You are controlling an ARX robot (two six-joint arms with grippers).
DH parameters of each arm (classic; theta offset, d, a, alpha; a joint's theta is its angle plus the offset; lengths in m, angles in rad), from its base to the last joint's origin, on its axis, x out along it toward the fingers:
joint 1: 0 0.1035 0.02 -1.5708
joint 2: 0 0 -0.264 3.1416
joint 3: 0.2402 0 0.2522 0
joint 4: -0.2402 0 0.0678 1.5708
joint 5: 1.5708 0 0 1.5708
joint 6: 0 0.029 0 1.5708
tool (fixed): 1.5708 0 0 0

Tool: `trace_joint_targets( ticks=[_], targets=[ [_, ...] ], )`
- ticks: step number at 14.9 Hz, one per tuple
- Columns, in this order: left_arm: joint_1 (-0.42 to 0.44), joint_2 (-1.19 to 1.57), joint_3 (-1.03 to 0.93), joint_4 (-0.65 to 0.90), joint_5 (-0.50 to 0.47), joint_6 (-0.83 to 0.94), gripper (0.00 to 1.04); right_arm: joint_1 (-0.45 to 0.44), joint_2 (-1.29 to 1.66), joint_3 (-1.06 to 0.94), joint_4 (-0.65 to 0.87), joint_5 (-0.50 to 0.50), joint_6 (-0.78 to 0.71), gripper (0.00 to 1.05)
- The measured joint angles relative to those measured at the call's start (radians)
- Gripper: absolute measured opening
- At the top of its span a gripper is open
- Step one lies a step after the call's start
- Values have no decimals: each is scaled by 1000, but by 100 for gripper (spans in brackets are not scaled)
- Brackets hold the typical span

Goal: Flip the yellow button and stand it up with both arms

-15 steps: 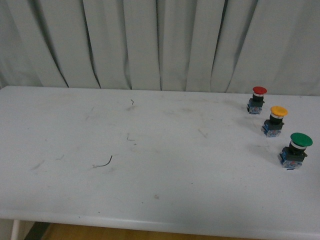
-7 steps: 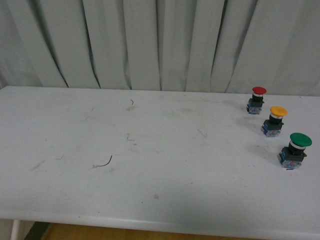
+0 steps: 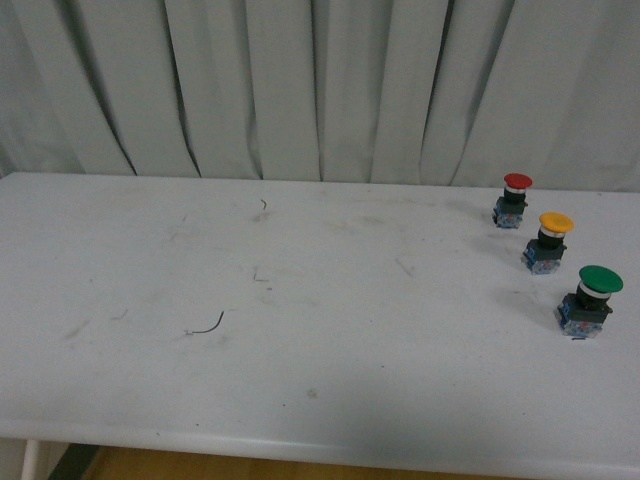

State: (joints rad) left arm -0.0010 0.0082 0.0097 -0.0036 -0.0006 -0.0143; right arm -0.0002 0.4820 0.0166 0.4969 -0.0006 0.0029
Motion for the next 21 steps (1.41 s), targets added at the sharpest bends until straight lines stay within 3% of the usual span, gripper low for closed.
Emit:
trace_joint_targets(
  ticks=[13,15,21],
  targets=[
    [0,0,0,0,0,0,98,0,-310,-5,-324,0,0,2],
    [0,0,0,0,-1,0,98,0,-471,-5,-499,0,0,2],
    [0,0,0,0,0,0,98,0,-478,-5,-500,0,0,5]
  ],
)
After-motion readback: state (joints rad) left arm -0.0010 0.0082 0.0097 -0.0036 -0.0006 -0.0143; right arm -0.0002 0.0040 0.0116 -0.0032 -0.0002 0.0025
